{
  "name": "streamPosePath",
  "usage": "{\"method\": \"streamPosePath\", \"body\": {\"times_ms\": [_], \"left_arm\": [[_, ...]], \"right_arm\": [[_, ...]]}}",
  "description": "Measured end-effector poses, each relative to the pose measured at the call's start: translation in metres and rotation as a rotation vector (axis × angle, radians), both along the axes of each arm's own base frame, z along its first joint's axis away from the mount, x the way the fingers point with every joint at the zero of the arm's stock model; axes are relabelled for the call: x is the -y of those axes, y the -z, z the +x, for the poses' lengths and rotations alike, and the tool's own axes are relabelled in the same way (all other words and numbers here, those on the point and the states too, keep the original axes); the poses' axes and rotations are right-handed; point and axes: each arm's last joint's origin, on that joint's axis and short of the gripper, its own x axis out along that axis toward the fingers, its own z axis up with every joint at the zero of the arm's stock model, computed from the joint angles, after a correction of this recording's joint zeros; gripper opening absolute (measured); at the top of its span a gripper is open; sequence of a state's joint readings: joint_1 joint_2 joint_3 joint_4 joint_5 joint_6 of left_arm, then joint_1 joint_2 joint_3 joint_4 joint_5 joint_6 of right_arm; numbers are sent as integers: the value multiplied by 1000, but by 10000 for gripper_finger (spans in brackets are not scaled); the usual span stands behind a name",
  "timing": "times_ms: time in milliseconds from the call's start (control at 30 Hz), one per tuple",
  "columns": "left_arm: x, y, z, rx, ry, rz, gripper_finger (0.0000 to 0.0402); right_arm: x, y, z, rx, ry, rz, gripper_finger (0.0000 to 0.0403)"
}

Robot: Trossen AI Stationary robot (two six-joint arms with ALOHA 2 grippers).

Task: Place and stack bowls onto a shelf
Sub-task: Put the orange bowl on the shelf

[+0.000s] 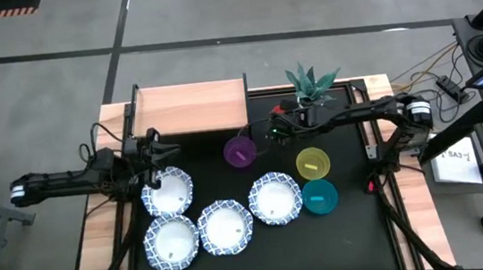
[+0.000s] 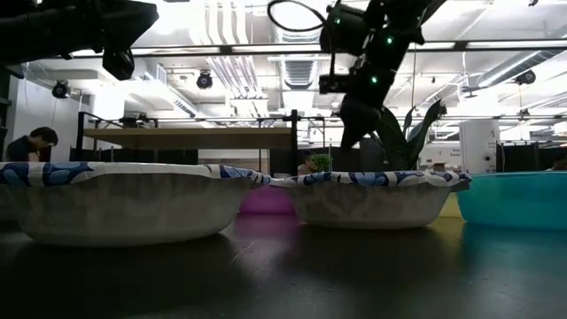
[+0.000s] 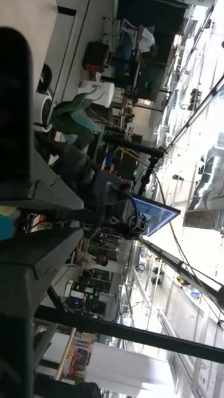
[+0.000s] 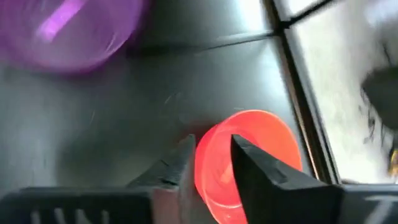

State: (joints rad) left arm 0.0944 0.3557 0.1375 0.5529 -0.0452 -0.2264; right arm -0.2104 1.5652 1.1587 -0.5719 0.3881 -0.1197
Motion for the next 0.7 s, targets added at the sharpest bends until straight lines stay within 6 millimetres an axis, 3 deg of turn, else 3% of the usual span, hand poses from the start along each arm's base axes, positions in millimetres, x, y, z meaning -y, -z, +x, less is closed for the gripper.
{"method": "streamPosePath", "body": {"times_ms": [100, 200, 500, 700], "left_arm": [[0, 0, 0, 0, 1, -1, 39], [0, 0, 0, 2, 8, -19, 39], [0, 0, 0, 2, 9, -20, 39], [0, 0, 0, 2, 9, -20, 39]], "right_arm": [[-3, 14, -2, -75, -165, 67, 122], [0, 21, -3, -74, -217, 76, 134], [30, 34, -16, -65, -32, 64, 137], [37, 49, -16, -101, -10, 82, 137]]}}
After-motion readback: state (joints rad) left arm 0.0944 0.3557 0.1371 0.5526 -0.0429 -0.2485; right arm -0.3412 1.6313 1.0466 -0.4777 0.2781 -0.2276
